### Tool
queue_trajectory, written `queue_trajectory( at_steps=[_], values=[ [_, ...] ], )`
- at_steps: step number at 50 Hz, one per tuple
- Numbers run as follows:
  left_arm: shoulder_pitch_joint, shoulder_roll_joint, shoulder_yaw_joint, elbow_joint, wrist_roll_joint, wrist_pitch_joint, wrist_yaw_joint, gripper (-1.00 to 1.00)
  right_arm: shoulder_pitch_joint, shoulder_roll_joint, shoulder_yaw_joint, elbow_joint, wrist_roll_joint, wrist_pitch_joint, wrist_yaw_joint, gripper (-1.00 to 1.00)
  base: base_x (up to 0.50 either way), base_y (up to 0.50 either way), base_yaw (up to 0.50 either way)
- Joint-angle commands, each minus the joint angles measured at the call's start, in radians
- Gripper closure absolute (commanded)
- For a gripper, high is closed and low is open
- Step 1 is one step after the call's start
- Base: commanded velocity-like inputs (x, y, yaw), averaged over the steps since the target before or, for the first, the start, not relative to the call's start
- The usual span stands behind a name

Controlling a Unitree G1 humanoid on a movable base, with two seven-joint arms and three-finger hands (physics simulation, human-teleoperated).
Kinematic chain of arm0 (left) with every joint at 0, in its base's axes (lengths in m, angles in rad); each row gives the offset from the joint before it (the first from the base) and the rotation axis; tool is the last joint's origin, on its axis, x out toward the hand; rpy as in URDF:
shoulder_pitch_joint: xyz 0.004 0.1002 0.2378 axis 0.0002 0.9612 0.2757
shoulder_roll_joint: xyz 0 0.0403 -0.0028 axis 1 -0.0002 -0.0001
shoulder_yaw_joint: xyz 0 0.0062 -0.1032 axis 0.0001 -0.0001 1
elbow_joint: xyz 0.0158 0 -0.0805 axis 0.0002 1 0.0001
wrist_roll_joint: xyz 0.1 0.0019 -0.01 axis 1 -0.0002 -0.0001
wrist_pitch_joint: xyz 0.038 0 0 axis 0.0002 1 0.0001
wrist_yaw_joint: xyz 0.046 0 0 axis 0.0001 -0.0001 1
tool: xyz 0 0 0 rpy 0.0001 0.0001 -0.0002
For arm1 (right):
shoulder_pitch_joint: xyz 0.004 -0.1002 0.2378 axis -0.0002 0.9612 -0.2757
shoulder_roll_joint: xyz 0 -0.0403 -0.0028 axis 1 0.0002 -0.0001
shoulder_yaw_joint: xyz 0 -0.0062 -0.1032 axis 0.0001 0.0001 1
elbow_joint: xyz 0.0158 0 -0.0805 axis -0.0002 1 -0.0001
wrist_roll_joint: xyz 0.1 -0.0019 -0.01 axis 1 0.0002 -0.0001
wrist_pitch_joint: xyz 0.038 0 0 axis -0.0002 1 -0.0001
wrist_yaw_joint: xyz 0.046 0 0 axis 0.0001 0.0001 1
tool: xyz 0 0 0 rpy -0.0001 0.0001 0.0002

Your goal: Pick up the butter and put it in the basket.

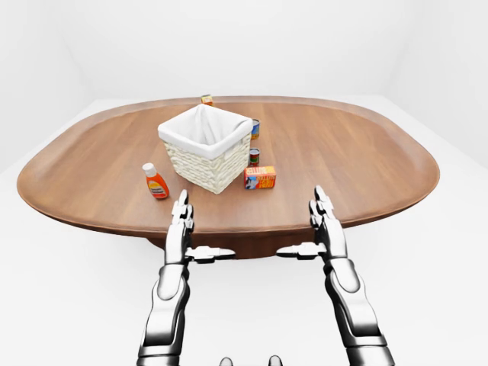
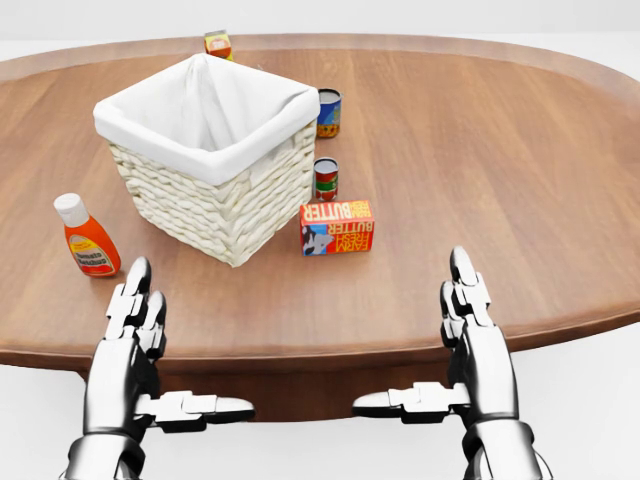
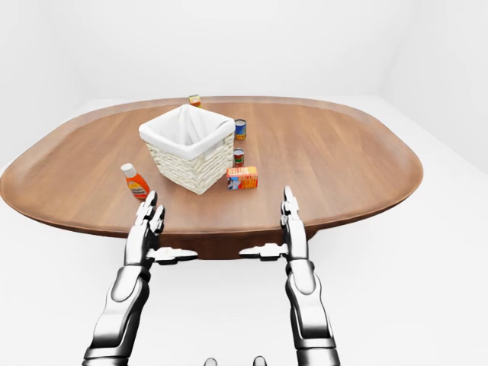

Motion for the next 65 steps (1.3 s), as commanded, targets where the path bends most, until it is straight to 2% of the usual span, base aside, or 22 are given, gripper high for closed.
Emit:
queue_trajectory(
  at_steps=[1,5,10,21,38,65],
  values=[
    [0.009,0.009,0.051,-0.047,-0.081,0.029,-0.008,-1.00,-0.003,-0.013,-0.023,-0.021,-0.001,0.011,0.011,-1.00,0.00,0.00,0.00],
    [0.007,0.014,0.041,-0.081,-0.075,0.061,-0.005,-1.00,-0.013,-0.015,-0.029,-0.036,0.000,0.039,0.007,-1.00,0.00,0.00,0.00],
    [-0.012,0.020,0.041,-0.135,-0.060,0.084,-0.010,-1.00,-0.019,-0.016,-0.024,-0.089,0.008,0.086,0.019,-1.00,0.00,0.00,0.00],
    [-0.086,0.055,0.091,-0.298,-0.069,0.084,-0.019,-1.00,-0.077,-0.034,-0.041,-0.262,0.017,0.086,0.049,-1.00,0.00,0.00,0.00],
    [-0.092,0.062,0.111,-0.395,-0.079,0.084,-0.039,-1.00,-0.137,-0.037,-0.061,-0.488,0.106,0.086,0.032,-1.00,0.00,0.00,0.00],
    [-0.096,0.057,0.096,-0.412,-0.069,0.084,-0.040,-1.00,-0.134,-0.029,-0.040,-0.491,0.117,0.086,0.023,-1.00,0.06,0.26,0.00]
  ],
)
